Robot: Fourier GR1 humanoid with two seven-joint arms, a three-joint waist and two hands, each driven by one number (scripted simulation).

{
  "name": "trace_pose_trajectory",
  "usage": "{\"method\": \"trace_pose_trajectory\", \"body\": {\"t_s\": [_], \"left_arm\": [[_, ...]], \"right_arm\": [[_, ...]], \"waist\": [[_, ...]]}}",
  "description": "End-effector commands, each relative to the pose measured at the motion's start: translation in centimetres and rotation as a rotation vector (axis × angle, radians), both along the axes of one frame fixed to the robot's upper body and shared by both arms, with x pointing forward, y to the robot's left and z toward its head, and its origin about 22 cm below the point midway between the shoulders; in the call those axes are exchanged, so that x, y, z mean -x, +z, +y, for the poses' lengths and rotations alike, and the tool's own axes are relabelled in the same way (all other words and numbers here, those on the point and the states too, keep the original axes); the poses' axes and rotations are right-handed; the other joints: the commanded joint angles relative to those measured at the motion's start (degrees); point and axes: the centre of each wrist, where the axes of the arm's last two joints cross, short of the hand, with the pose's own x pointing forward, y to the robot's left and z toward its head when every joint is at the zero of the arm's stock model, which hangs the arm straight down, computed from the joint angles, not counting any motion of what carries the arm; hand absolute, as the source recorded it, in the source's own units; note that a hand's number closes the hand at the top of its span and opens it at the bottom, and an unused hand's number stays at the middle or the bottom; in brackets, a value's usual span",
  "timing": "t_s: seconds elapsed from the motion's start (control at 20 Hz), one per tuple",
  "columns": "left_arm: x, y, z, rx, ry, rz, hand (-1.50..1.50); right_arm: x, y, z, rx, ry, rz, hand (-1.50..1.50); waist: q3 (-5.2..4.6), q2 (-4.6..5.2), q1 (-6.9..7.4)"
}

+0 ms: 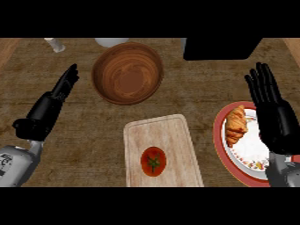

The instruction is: Pick the croissant from the plate and place it in the bowl

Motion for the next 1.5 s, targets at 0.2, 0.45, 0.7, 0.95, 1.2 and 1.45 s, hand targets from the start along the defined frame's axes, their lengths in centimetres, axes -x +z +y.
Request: {"method": "trace_pose_trajectory", "body": {"t_s": [0.2,0.45,0.7,0.95,1.2,1.45], "left_arm": [[1.3,-1.4,-2.3,0.096,-0.059,0.093,0.00],[2.5,-2.8,-3.6,0.160,-0.135,0.172,0.00],[1.0,-2.7,-5.1,0.158,-0.134,0.193,0.00],[2.3,-3.2,-5.4,0.162,-0.137,0.190,0.00],[2.7,-3.2,-5.0,0.136,-0.158,0.199,0.00],[2.2,-2.6,-5.5,0.171,-0.158,0.210,0.00]], "right_arm": [[1.3,-2.0,-4.1,0.183,-0.635,-0.044,1.50],[3.7,-8.4,-4.7,0.372,-0.949,0.165,-1.50],[2.5,-11.4,-2.6,0.627,-0.929,0.181,-1.50],[0.5,-8.3,-5.9,0.861,-0.869,0.434,-1.50],[-0.7,-7.4,-5.3,1.035,-0.736,0.795,-1.50],[-3.6,-3.4,-1.7,1.036,-0.516,1.080,-1.50]], "waist": [[-1.63,-0.21,-1.71],[-1.57,0.27,0.14],[-1.57,0.57,0.41],[-1.87,0.23,0.79],[-2.10,0.22,1.81],[-1.81,-0.15,1.43]]}}
